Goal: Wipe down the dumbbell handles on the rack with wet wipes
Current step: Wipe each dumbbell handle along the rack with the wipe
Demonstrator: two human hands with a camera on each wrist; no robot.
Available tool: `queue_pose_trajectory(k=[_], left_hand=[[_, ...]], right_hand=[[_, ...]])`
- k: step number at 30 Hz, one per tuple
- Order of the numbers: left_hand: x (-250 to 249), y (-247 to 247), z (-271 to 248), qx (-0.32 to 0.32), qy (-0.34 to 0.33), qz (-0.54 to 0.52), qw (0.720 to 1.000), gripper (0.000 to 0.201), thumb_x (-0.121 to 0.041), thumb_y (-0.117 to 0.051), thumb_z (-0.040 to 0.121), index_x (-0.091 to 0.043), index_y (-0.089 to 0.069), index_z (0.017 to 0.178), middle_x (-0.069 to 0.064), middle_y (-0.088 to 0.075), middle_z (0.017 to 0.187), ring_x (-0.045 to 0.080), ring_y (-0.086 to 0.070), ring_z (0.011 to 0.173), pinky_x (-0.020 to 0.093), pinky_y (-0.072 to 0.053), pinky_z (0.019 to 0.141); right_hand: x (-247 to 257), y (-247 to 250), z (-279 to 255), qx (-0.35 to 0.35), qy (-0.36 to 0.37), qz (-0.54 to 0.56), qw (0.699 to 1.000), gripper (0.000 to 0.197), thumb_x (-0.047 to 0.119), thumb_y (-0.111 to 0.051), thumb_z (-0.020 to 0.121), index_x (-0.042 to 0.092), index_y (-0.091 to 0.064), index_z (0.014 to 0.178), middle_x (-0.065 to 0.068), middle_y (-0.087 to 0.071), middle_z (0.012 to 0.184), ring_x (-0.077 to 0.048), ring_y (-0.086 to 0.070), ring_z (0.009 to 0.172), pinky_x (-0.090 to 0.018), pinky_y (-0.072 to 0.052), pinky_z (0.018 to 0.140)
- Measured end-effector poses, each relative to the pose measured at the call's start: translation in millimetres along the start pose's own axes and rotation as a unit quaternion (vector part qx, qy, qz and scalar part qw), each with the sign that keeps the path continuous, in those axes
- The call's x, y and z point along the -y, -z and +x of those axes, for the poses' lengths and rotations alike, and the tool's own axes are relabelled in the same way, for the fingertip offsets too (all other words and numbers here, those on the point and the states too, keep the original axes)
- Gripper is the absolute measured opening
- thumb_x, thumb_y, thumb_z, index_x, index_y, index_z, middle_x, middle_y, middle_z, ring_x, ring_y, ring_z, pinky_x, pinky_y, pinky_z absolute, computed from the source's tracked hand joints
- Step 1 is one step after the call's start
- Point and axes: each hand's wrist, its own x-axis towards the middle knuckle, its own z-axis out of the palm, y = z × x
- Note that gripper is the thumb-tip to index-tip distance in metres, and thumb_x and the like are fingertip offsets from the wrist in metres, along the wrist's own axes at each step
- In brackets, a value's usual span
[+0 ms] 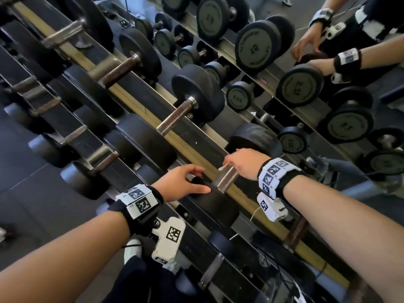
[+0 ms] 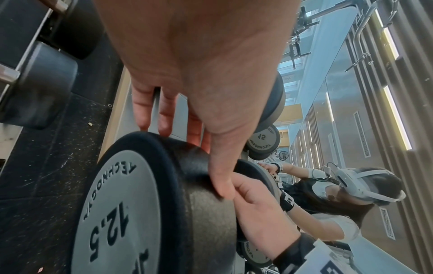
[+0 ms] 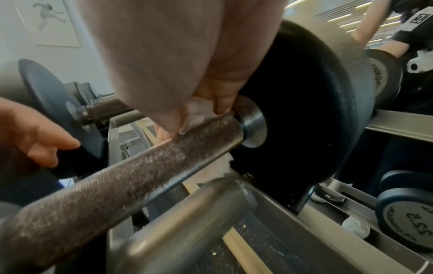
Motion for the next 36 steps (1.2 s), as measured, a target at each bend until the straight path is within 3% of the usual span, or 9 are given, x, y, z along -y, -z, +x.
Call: queue_pose_trajectory(k=[4, 7, 14, 19, 23, 26, 30, 33, 36], left_hand=[[-2, -1, 0, -0.001, 0.001, 0.000, 1.000, 0.067, -0.043, -0.077, 0.080, -0.036, -0.048, 0.139, -0.017, -0.055, 0.128, 0.001, -0.054, 0.098, 0.028, -0.045, 0.099], [0, -1, -1, 0.000, 0.001, -0.005, 1.000, 0.069, -0.045, -0.077, 0.079, -0.037, -0.046, 0.140, -0.018, -0.054, 0.127, -0.002, -0.052, 0.096, 0.024, -0.042, 0.092], [5, 0, 2, 0.006, 0.008, -0.014, 1.000, 0.079, -0.046, -0.078, 0.077, -0.039, -0.038, 0.145, -0.020, -0.054, 0.123, 0.008, -0.054, 0.107, 0.029, -0.045, 0.099], [5, 1, 4, 0.011, 0.013, -0.016, 1.000, 0.079, -0.045, -0.078, 0.078, -0.039, -0.037, 0.145, -0.020, -0.053, 0.123, 0.008, -0.053, 0.107, 0.027, -0.044, 0.098], [2, 3, 5, 0.023, 0.009, -0.010, 1.000, 0.078, -0.042, -0.078, 0.079, -0.037, -0.037, 0.146, -0.019, -0.053, 0.125, 0.000, -0.054, 0.096, 0.019, -0.042, 0.087], [2, 3, 5, 0.024, 0.010, -0.012, 1.000, 0.078, -0.042, -0.077, 0.080, -0.036, -0.037, 0.146, -0.018, -0.053, 0.128, -0.001, -0.054, 0.095, 0.018, -0.042, 0.086], [1, 2, 4, 0.020, 0.011, -0.015, 1.000, 0.078, -0.043, -0.077, 0.079, -0.037, -0.037, 0.146, -0.017, -0.053, 0.130, -0.002, -0.054, 0.095, 0.014, -0.041, 0.079], [1, 1, 4, 0.015, 0.011, -0.019, 1.000, 0.082, -0.044, -0.078, 0.078, -0.037, -0.034, 0.147, -0.017, -0.053, 0.129, -0.002, -0.055, 0.094, 0.012, -0.041, 0.074], [2, 1, 3, 0.013, 0.011, -0.017, 1.000, 0.087, -0.045, -0.079, 0.077, -0.035, -0.031, 0.148, -0.016, -0.053, 0.129, -0.003, -0.055, 0.095, 0.012, -0.042, 0.078]], right_hand=[[8, -4, 1, -0.005, -0.030, -0.011, 0.999, 0.019, 0.014, -0.049, 0.091, 0.026, -0.054, 0.105, -0.005, -0.068, 0.090, -0.025, -0.063, 0.081, -0.042, -0.056, 0.076], [11, -13, 3, -0.016, -0.039, 0.010, 0.999, 0.021, 0.011, -0.046, 0.089, 0.028, -0.053, 0.100, -0.005, -0.067, 0.088, -0.023, -0.059, 0.078, -0.037, -0.052, 0.069], [9, -24, -2, -0.033, -0.007, 0.153, 0.988, 0.023, 0.014, -0.044, 0.096, 0.031, -0.059, 0.096, 0.011, -0.069, 0.089, -0.016, -0.065, 0.083, -0.038, -0.055, 0.080], [7, -17, -2, -0.083, 0.000, 0.340, 0.937, 0.026, 0.026, -0.040, 0.102, 0.035, -0.062, 0.092, 0.012, -0.070, 0.086, -0.007, -0.065, 0.087, -0.039, -0.051, 0.091], [7, -6, 0, -0.148, 0.029, 0.274, 0.950, 0.025, 0.026, -0.038, 0.102, 0.035, -0.060, 0.108, 0.010, -0.070, 0.098, -0.014, -0.066, 0.088, -0.038, -0.053, 0.085], [5, -2, -1, -0.067, 0.030, 0.114, 0.991, 0.024, 0.016, -0.046, 0.096, 0.030, -0.057, 0.112, 0.004, -0.068, 0.108, -0.016, -0.064, 0.094, -0.037, -0.053, 0.087], [10, -11, -7, -0.019, -0.001, 0.024, 1.000, 0.024, 0.013, -0.049, 0.091, 0.029, -0.058, 0.106, 0.000, -0.068, 0.097, -0.020, -0.064, 0.090, -0.036, -0.054, 0.082], [23, -22, -4, -0.026, 0.048, 0.076, 0.996, 0.027, 0.012, -0.047, 0.095, 0.033, -0.060, 0.105, 0.015, -0.069, 0.089, -0.009, -0.063, 0.084, -0.026, -0.049, 0.079], [26, -22, -2, -0.054, 0.043, 0.255, 0.965, 0.026, 0.019, -0.044, 0.100, 0.035, -0.063, 0.093, 0.026, -0.065, 0.074, 0.010, -0.060, 0.076, -0.006, -0.038, 0.070]])
